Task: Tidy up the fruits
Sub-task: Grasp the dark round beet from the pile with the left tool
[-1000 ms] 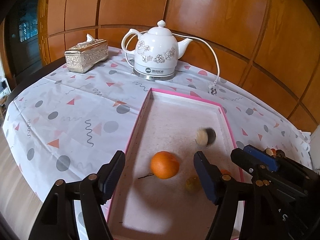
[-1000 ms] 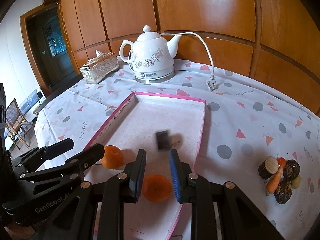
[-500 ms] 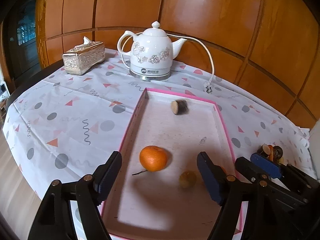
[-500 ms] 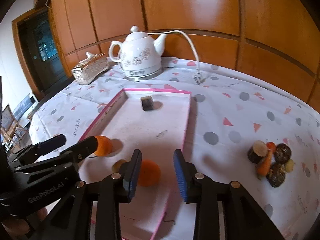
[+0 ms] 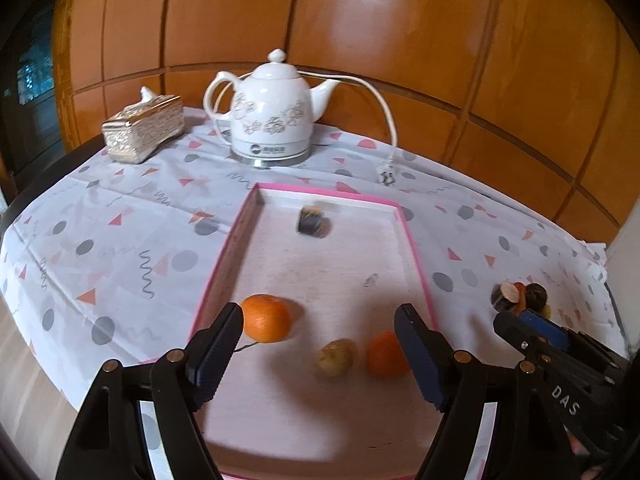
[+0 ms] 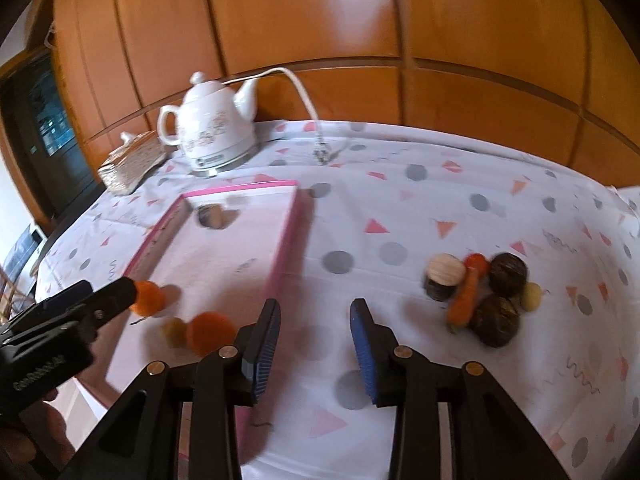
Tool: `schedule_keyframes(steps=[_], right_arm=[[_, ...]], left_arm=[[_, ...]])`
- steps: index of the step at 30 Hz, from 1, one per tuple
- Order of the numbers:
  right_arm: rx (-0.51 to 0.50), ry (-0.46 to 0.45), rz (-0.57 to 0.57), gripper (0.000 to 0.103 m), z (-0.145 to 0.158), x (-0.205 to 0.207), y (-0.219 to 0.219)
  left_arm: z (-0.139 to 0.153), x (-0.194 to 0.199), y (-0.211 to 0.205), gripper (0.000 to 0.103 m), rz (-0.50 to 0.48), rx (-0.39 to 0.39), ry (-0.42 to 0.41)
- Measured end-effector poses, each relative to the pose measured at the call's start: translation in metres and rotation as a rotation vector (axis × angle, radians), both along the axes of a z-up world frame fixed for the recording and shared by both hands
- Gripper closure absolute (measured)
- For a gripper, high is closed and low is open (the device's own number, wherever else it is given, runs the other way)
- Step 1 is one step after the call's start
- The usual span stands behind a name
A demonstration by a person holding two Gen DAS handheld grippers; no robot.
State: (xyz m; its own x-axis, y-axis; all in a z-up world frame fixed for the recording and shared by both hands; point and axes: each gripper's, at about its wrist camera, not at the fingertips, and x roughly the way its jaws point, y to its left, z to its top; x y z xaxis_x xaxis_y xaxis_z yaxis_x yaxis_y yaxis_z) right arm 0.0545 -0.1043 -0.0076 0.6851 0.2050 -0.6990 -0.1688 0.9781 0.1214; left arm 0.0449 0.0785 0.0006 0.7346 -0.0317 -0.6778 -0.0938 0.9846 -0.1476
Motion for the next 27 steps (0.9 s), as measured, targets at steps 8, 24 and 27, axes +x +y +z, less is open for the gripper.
schedule_keyframes(steps=[8, 24, 27], right_arm=[[0.019, 0.028, -0.127, 0.067, -0.008, -0.003, -0.051], [0.028, 0.064, -0.326, 0.067, -0.024, -0.016, -0.134], [0.029, 0.066, -0.351, 0.067, -0.025, -0.017, -0.145]], left_arm=[[0.007, 0.004, -0.033, 0.024, -0.101, 0.008, -0.005], [0.005, 0.017, -0.12, 0.031, -0.365, 0.049, 0.007], [0.0, 0.021, -0.138, 0.041, -0.434, 0.029, 0.028]])
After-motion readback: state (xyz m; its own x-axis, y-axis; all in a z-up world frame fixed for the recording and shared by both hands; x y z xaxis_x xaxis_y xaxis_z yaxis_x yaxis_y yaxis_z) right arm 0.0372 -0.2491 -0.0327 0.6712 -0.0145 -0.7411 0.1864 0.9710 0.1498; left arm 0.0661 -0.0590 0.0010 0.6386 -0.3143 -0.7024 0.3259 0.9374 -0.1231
